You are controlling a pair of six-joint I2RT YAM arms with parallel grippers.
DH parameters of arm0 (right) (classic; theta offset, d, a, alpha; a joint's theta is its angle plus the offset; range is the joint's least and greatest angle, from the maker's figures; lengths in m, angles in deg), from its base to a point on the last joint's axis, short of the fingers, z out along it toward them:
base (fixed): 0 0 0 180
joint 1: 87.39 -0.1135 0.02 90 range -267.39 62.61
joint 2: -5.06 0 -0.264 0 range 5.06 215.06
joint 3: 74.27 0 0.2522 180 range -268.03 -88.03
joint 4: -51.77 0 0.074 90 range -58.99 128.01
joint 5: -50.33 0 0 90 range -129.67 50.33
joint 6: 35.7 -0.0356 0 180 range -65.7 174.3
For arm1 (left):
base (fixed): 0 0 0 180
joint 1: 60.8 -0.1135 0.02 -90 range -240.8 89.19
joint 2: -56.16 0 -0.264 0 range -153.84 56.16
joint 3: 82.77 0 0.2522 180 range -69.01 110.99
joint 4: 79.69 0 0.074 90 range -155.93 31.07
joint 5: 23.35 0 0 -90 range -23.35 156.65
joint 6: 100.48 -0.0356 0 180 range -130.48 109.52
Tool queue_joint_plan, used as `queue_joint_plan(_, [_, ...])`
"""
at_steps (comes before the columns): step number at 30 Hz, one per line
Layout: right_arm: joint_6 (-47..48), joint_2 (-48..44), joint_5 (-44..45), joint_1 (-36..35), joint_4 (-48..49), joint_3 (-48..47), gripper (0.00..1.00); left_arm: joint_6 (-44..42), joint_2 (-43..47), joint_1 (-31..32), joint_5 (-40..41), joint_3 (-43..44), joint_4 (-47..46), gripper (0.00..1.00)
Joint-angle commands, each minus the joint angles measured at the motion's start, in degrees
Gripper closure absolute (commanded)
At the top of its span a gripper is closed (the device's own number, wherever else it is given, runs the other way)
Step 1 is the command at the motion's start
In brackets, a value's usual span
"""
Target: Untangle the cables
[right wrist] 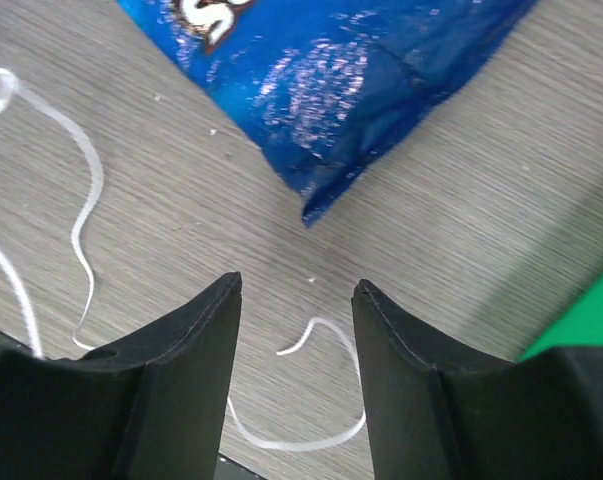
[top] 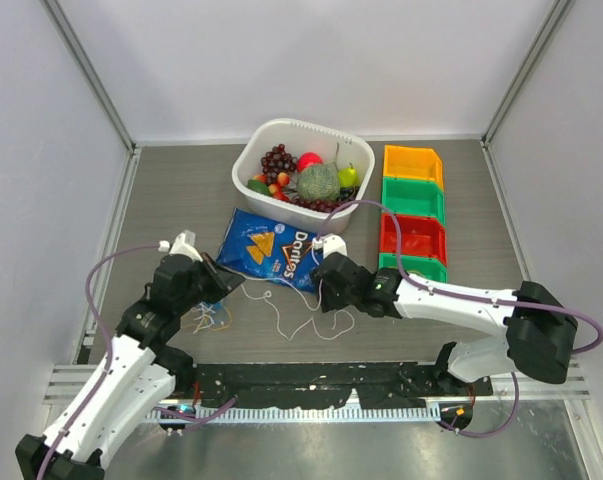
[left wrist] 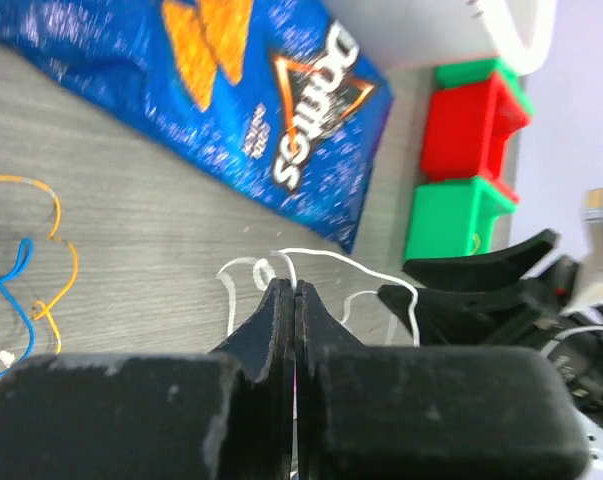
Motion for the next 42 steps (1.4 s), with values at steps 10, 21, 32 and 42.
queue_joint_plan(10, [-7.8, -1.6, 30.0, 2.9, -21.8, -8.3, 0.42, -9.6, 9.3, -0.1, 16.1, 23.2, 13.3, 1.0])
queue_joint_plan(21, [3.8, -19.2, 13.2, 3.5, -2.3, -4.0, 0.4, -2.8, 1.1, 0.0, -9.1, 15.1, -0.4, 1.0])
queue_joint_plan(32, [6.4, -23.6, -7.0, 3.6, 15.5, 3.9, 0.4, 0.5, -8.3, 10.7, -19.3, 13.3, -13.6, 1.0])
queue_joint_plan(42, [5.9, -23.6, -5.8, 3.7, 17.2, 6.1, 0.39, -4.5, -14.3, 22.5, -8.7, 11.3, -12.0, 1.0])
